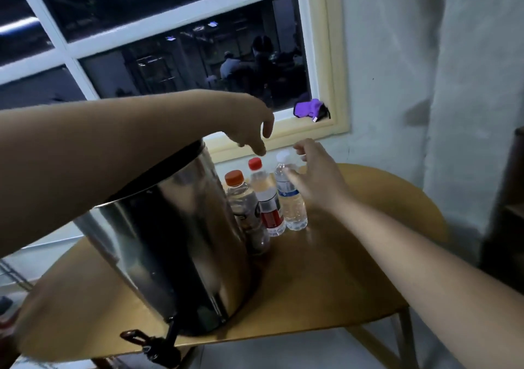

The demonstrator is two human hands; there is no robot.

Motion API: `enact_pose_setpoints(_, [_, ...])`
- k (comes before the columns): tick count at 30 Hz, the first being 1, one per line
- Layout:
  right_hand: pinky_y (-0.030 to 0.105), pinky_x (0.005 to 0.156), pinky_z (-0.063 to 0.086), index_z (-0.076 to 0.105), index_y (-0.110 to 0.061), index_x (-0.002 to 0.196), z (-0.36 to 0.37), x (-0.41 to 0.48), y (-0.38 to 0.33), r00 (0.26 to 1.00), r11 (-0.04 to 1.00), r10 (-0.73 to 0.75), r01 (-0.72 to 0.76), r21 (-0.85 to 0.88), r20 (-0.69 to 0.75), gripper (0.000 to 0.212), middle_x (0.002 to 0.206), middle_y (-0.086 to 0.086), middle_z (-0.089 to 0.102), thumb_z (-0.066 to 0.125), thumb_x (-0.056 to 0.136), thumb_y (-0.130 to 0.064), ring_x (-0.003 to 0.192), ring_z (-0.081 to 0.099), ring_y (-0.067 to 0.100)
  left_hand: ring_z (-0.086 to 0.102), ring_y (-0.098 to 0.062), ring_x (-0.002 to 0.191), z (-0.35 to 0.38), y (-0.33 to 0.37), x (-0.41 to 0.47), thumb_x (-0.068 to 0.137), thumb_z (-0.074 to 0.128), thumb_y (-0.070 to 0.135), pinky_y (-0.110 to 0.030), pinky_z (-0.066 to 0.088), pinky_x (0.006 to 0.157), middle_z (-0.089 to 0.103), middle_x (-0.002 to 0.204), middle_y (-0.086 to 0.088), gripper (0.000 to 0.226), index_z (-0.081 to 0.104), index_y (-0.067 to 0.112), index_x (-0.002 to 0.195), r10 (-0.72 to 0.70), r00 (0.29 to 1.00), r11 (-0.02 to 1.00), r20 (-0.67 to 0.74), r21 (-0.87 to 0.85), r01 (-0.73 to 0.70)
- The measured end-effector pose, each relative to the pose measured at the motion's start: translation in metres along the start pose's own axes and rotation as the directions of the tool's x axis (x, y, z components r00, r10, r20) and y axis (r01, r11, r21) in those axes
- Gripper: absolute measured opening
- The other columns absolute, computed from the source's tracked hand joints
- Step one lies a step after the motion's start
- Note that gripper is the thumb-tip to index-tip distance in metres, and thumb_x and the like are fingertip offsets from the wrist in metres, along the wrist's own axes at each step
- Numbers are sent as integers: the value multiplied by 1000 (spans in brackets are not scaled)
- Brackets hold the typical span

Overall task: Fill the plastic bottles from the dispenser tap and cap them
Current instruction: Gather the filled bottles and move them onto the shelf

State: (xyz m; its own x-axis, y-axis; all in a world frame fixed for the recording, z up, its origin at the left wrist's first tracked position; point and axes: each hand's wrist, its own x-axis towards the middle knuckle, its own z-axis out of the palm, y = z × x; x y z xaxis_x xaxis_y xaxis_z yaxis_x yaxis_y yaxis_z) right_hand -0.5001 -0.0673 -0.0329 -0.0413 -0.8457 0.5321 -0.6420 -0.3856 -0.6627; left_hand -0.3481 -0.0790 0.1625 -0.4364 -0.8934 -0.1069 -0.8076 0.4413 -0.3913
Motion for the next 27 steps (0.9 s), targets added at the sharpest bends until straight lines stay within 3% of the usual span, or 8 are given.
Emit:
enact_pose_setpoints(3, [27, 101, 43, 46, -16, 154, 14, 12, 17, 998, 998, 38, -40, 43, 51, 69, 150, 6, 58, 77, 99, -41, 133, 58, 21, 74, -27, 101, 4, 5, 28, 99, 78, 43, -41, 59, 93, 76, 108, -10, 59, 56, 21, 148, -33, 992, 996, 125, 89, 22])
enact_pose_setpoints(6, [27, 98, 44, 45, -12, 154, 26, 20, 31, 996, 997, 52, -56, 52, 78, 75, 146, 9, 61, 83, 95, -38, 130, 62, 24, 70, -23, 94, 13, 3, 53, 100, 78, 35, -43, 62, 98, 72, 104, -9, 61, 53, 16, 152, -52, 977, 993, 209, 117, 28])
enact_pose_setpoints(14, [30, 83, 48, 46, -10, 152, 44, 28, 53, 990, 995, 76, -82, 48, 117, 80, 135, 11, 68, 89, 89, -35, 114, 66, 26, 72, -31, 116, 54, -11, 95, 101, 76, 34, -43, 61, 102, 71, 130, -13, 49, 63, 12, 143, -22, 977, 956, 214, 289, -42])
enact_pose_setpoints(17, [31, 78, 47, 45, -11, 151, 48, 26, 58, 987, 996, 76, -82, 39, 139, 82, 128, 11, 70, 90, 87, -36, 98, 64, 21, 75, -26, 104, 67, -10, 107, 103, 74, 34, -37, 64, 91, 74, 118, -11, 46, 65, 9, 141, -84, 964, 967, 253, 255, 17])
enact_pose_setpoints(20, [33, 78, 48, 45, -12, 149, 51, 25, 60, 989, 995, 74, -82, 57, 125, 82, 128, 10, 71, 91, 87, -36, 102, 68, 25, 75, -19, 87, 70, -3, 108, 103, 74, 38, -28, 61, 69, 75, 100, -5, 45, 71, 7, 134, -117, 954, 987, 277, 137, 81])
enact_pose_setpoints(23, [34, 77, 49, 47, -17, 143, 53, 22, 62, 992, 994, 85, -91, 67, 90, 77, 127, 6, 71, 91, 85, -41, 99, 65, 21, 74, -19, 82, 75, 4, 102, 103, 75, 35, -32, 63, 81, 73, 83, -2, 38, 74, 4, 124, -115, 960, 985, 257, 156, 76])
enact_pose_setpoints(27, [42, 87, 57, 48, -23, 141, 48, 13, 62, 992, 990, 116, -119, 79, 41, 75, 129, 1, 70, 91, 84, -43, 108, 66, 22, 73, -19, 80, 73, 12, 93, 103, 75, 32, -28, 56, 79, 74, 81, -2, 30, 78, 3, 110, -16, 987, 977, 160, 212, -19])
